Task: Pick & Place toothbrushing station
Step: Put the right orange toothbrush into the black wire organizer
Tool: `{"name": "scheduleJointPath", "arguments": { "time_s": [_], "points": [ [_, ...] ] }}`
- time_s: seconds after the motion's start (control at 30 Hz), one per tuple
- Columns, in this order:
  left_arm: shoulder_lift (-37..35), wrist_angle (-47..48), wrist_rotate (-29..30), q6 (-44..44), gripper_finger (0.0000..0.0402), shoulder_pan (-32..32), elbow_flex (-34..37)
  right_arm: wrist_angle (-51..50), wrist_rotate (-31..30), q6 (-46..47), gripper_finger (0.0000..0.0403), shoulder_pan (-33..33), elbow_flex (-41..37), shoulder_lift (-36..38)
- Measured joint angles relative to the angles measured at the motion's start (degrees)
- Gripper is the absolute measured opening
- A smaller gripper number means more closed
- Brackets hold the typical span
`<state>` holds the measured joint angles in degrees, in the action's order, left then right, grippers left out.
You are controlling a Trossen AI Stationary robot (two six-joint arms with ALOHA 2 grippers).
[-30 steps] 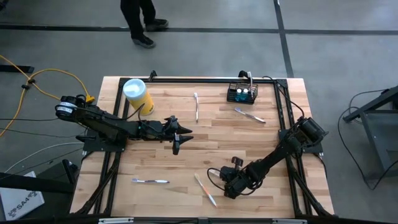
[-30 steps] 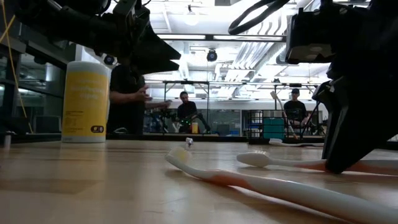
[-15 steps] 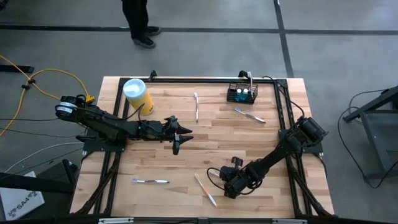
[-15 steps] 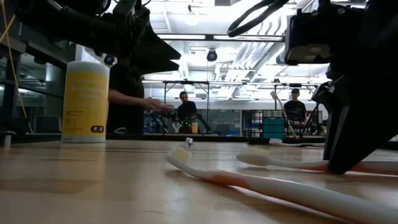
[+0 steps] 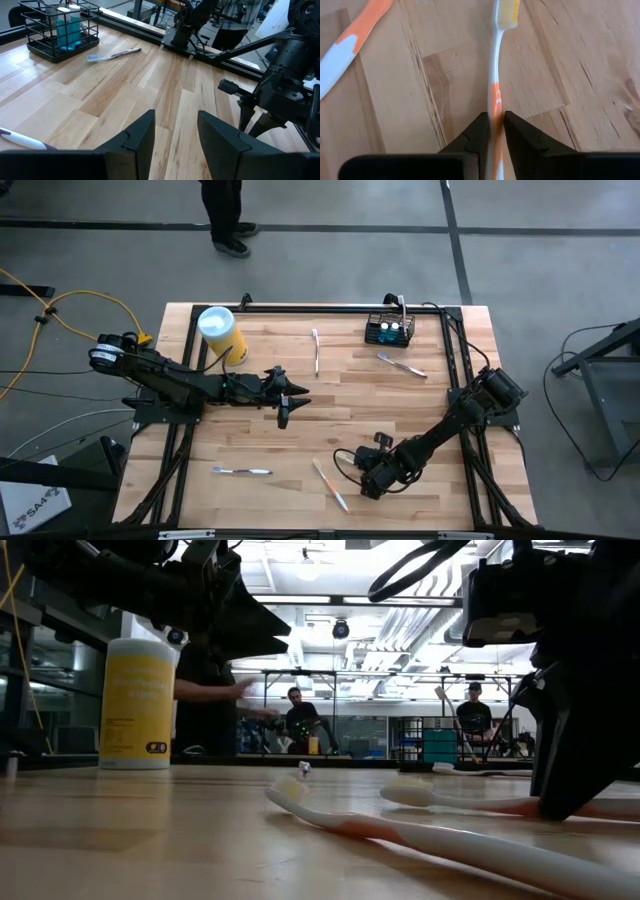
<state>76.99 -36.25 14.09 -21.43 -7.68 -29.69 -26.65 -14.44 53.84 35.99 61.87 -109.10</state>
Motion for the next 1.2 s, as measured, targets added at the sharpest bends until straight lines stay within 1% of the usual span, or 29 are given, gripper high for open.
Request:
{"name": "scheduleJointPath", "arguments": {
  "time_s": [0.13, 0.3, 0.53, 0.63, 0.87, 1.2],
  "points": [
    [0.00, 0.00, 0.00, 0.00, 0.0141, 0.00, 0.00, -0.12, -0.01, -0.02, 0.0047, 0.00, -0.03, 0.00],
    [0.00, 0.01, 0.00, 0.00, 0.0141, 0.00, 0.00, -0.24, -0.09, 0.05, 0.0013, 0.00, -0.05, 0.00],
    [0.00, 0.00, 0.00, -0.01, 0.0141, -0.01, 0.00, -0.24, -0.43, 0.23, 0.0008, 0.00, -0.07, -0.02],
    [0.00, 0.00, 0.00, -0.02, 0.0141, -0.02, 0.00, -0.24, -1.75, 0.08, 0.0007, 0.07, -0.11, -0.04],
    [0.00, 0.02, 0.00, -0.02, 0.0141, -0.01, 0.00, -0.56, -6.35, -0.52, 0.0005, 0.11, -0.34, 1.20],
    [0.00, 0.06, 0.00, -0.02, 0.0141, -0.02, 0.00, -0.11, -19.55, -1.42, 0.0005, -0.07, -0.34, 1.83]
  ]
}}
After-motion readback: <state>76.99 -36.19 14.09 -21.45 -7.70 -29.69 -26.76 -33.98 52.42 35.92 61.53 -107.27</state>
